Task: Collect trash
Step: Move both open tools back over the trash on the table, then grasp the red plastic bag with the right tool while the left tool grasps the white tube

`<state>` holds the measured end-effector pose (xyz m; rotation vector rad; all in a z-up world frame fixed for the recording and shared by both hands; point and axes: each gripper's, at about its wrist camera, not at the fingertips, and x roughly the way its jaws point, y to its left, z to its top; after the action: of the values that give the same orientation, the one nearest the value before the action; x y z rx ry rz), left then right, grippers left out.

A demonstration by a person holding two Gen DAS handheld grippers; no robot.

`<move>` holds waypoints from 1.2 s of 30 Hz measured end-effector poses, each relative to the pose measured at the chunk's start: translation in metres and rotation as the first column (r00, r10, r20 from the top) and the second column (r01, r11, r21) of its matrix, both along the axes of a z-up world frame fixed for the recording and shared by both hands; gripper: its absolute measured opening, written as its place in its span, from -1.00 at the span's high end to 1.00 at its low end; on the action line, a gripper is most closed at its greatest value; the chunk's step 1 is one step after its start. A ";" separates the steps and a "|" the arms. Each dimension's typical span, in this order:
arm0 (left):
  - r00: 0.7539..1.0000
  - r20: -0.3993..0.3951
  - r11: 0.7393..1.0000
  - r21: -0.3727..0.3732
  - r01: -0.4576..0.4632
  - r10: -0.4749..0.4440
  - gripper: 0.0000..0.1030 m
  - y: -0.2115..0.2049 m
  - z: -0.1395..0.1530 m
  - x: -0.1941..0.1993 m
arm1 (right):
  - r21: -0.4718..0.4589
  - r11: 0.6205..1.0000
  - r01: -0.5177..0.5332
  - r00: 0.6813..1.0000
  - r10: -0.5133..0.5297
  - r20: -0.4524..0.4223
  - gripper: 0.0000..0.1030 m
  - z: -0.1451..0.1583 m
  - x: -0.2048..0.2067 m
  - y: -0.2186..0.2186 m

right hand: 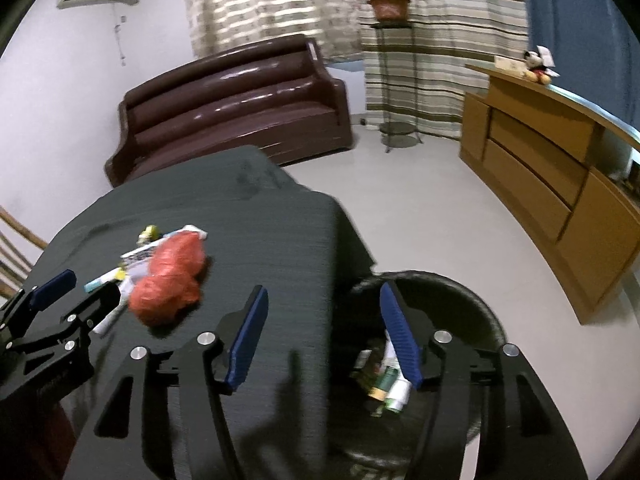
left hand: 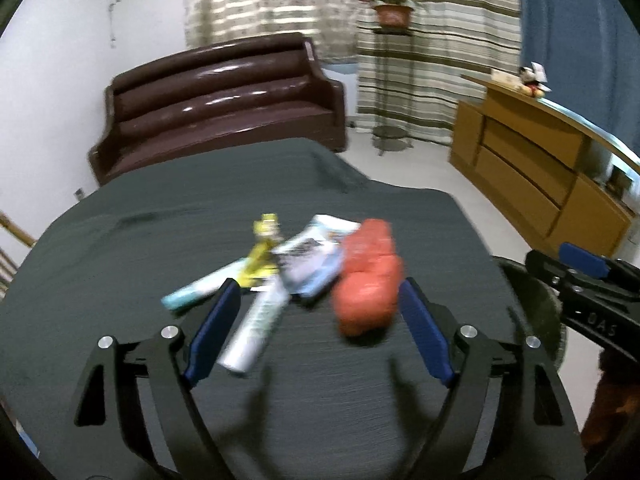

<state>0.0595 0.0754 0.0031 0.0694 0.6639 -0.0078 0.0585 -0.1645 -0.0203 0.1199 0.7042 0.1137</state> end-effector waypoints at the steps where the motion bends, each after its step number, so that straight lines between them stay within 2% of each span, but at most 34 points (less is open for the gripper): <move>1: 1.000 0.002 1.000 0.004 -0.009 0.009 -0.54 0.006 0.000 -0.001 | 0.001 1.000 -0.011 1.000 0.011 0.001 -0.16 0.000 0.000 0.005; 6: 0.997 0.000 0.997 0.008 -0.077 0.077 -0.54 0.043 0.000 -0.003 | 0.014 0.997 -0.072 0.997 0.072 0.002 -0.24 0.004 0.005 0.037; 15: 0.989 -0.013 0.989 0.023 -0.145 0.145 -0.55 0.085 -0.005 -0.004 | 0.033 0.991 -0.133 0.991 0.133 -0.017 -0.25 0.006 0.014 0.090; 22: 0.989 -0.013 0.988 0.048 -0.149 0.150 -0.56 0.094 -0.010 -0.005 | 0.002 0.990 -0.143 0.987 0.143 -0.073 -0.25 -0.004 0.028 0.115; 29: 0.993 -0.021 0.993 0.024 -0.117 0.118 -0.56 0.092 -0.013 0.002 | -0.018 0.991 -0.134 0.982 0.130 -0.137 -0.25 -0.014 0.037 0.120; 32: 0.994 -0.024 0.994 0.023 -0.104 0.105 -0.56 0.088 -0.014 0.005 | -0.012 0.989 -0.149 0.978 0.145 -0.152 -0.02 -0.015 0.037 0.121; 36: 0.996 -0.028 0.996 0.028 -0.089 0.089 -0.56 0.081 -0.015 0.010 | -0.015 0.986 -0.167 0.974 0.163 -0.156 0.10 -0.014 0.035 0.122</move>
<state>0.0690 0.1561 -0.0114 0.0650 0.6961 0.0859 0.0935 -0.0427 -0.0338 0.0429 0.8704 0.2560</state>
